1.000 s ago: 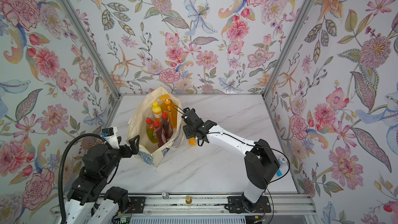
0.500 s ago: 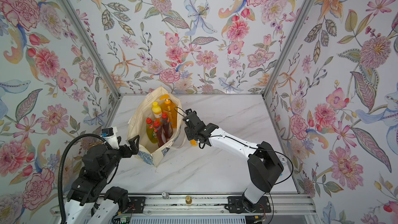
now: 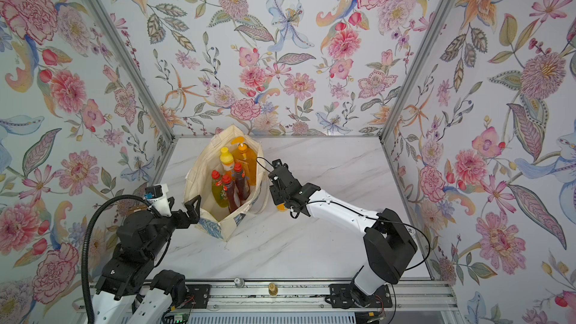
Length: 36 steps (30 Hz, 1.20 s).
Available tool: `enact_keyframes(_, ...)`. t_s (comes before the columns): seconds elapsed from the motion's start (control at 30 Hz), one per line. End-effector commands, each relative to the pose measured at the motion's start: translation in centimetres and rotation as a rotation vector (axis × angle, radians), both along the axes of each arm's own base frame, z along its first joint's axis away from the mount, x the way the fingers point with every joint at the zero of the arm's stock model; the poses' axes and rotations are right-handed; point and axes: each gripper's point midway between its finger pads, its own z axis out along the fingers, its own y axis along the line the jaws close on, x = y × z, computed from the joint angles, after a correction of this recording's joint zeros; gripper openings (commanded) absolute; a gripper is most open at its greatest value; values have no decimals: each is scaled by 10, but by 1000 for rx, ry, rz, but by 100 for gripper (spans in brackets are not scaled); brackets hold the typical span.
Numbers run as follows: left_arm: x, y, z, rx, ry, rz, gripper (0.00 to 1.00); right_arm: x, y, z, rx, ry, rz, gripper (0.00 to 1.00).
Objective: Pack dish soap into the shopping bag
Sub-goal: Pick up the bottle of dish soap at the center of the board.
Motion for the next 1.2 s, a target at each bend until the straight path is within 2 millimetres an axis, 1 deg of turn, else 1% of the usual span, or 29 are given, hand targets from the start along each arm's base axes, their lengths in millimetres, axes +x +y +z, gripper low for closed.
enact_keyframes(0.0, -1, 2, 6, 14, -27, 7, 99, 2, 2, 16, 47, -53, -5, 49)
enact_keyframes(0.23, -1, 1, 6, 10, -25, 0, 99, 3, 2, 22, 55, -76, -2, 66)
enact_keyframes(0.4, -2, 0, 6, 10, -27, -2, 99, 4, 2, 28, 63, -96, -2, 73)
enact_keyframes(0.47, -2, 1, 7, 10, -28, -1, 99, 5, 0, 30, 62, -105, -10, 74)
enact_keyframes(0.63, -2, 1, 7, 10, -29, -1, 99, 7, -2, 38, 74, -134, -8, 74)
enact_keyframes(0.77, -2, 0, 7, 10, -32, -2, 99, 8, -3, 40, 93, -147, 0, 71)
enact_keyframes(1.07, -2, 2, 7, 12, -32, 4, 99, 6, -1, 30, 101, -135, 19, 64)
enact_keyframes(1.17, -2, 2, 7, 11, -33, 4, 99, 7, -1, 27, 103, -133, 19, 60)
